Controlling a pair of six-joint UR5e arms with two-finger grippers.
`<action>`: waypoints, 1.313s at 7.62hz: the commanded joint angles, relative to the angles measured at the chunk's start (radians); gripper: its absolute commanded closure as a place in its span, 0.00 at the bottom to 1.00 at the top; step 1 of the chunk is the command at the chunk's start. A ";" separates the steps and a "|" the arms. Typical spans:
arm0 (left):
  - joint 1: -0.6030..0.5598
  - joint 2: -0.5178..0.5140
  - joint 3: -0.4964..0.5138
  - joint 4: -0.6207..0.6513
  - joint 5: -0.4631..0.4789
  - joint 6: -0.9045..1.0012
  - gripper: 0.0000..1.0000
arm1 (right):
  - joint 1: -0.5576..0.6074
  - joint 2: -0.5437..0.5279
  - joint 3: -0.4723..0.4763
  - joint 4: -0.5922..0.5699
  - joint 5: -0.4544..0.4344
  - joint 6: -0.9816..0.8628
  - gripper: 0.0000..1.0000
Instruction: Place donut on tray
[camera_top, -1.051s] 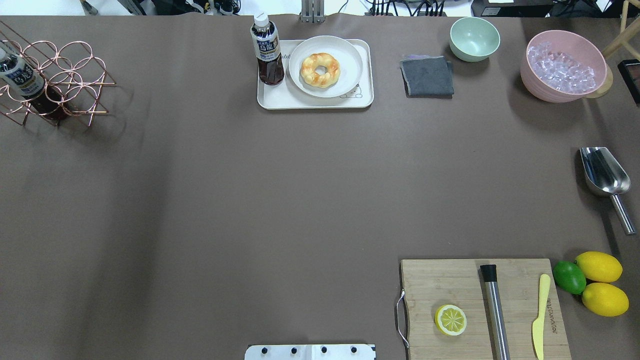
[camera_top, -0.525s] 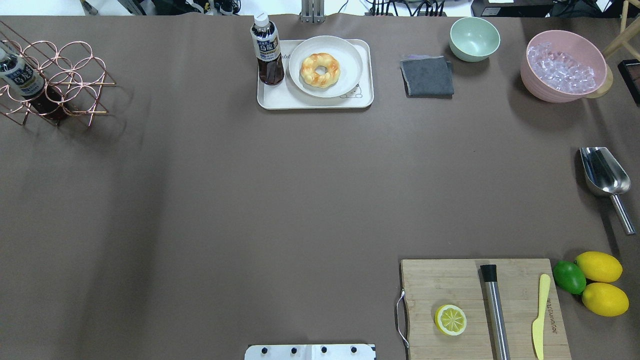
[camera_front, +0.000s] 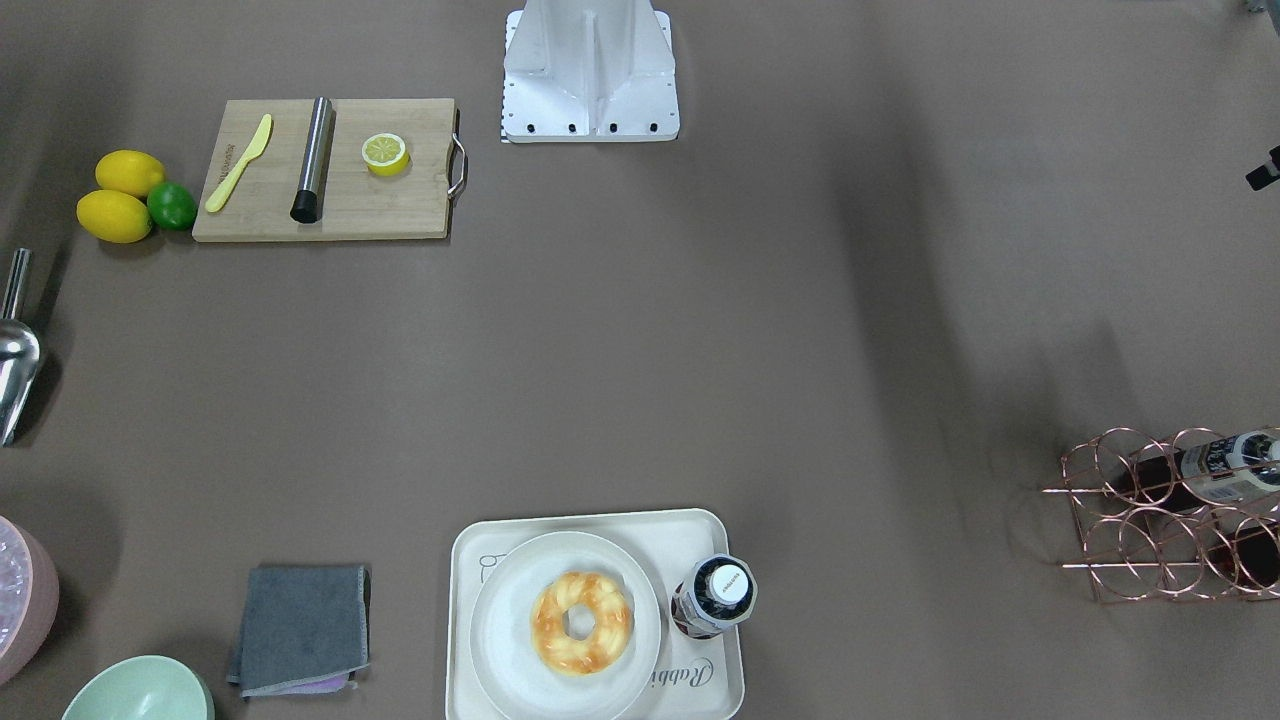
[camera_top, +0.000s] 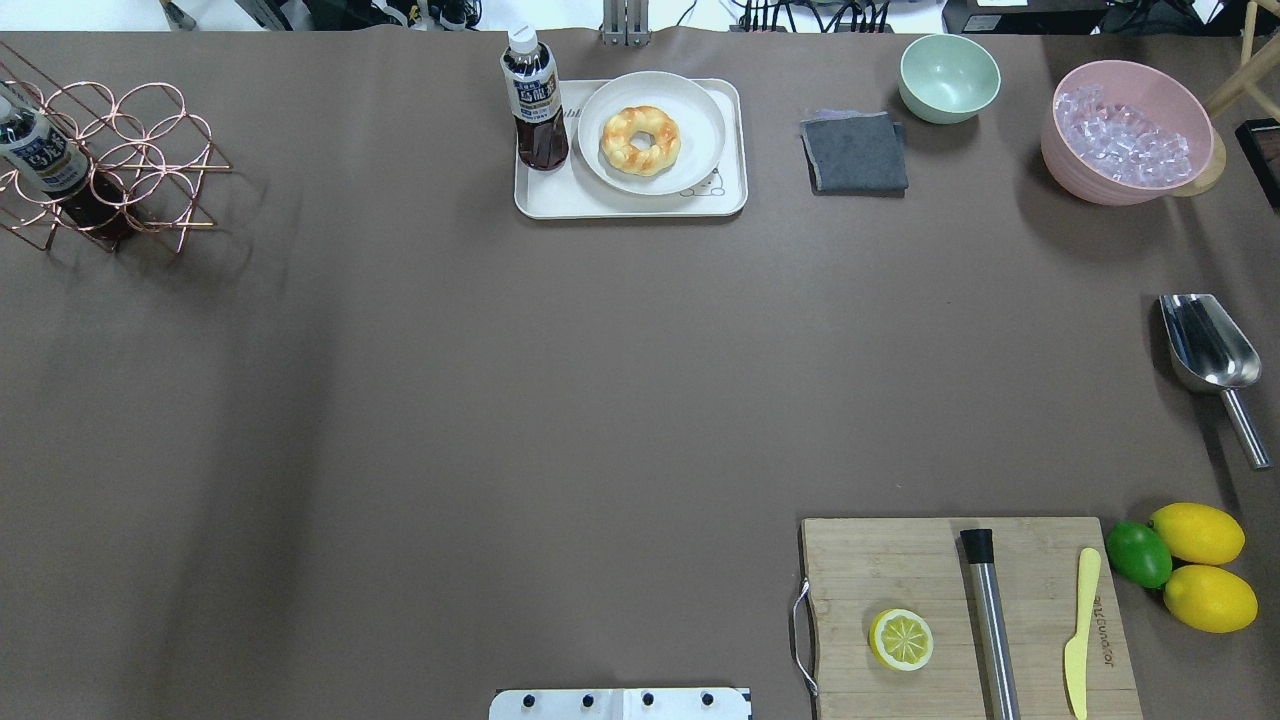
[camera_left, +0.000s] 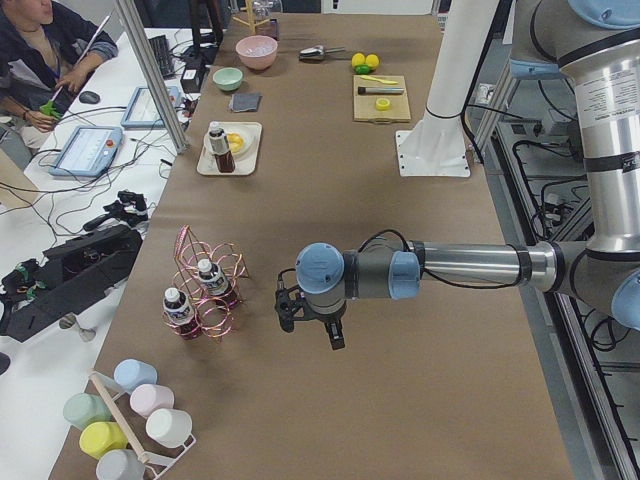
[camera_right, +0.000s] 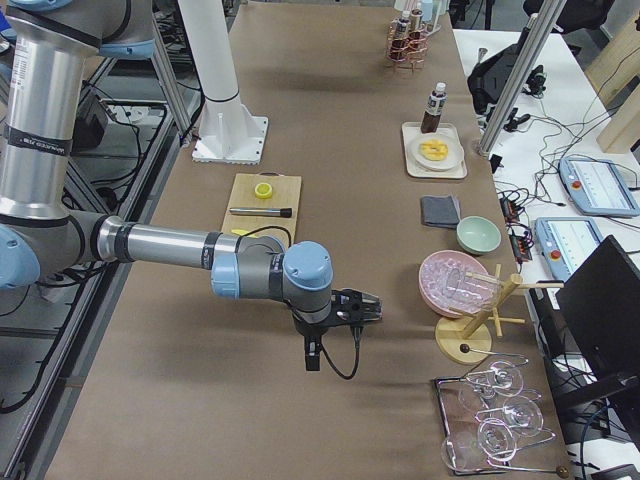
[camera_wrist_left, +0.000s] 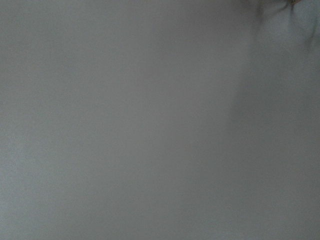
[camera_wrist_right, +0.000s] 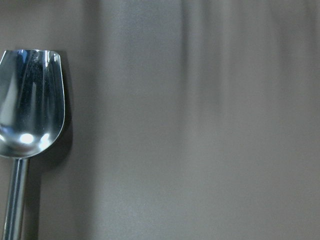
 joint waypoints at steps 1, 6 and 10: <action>0.000 0.000 0.002 -0.001 0.000 0.000 0.01 | 0.012 -0.015 -0.004 0.002 -0.011 -0.001 0.00; 0.000 0.000 0.002 -0.001 0.000 0.000 0.01 | 0.030 -0.041 0.000 0.002 -0.011 -0.001 0.00; 0.000 0.000 0.003 -0.001 0.000 0.000 0.01 | 0.053 -0.047 -0.001 0.002 -0.001 -0.001 0.00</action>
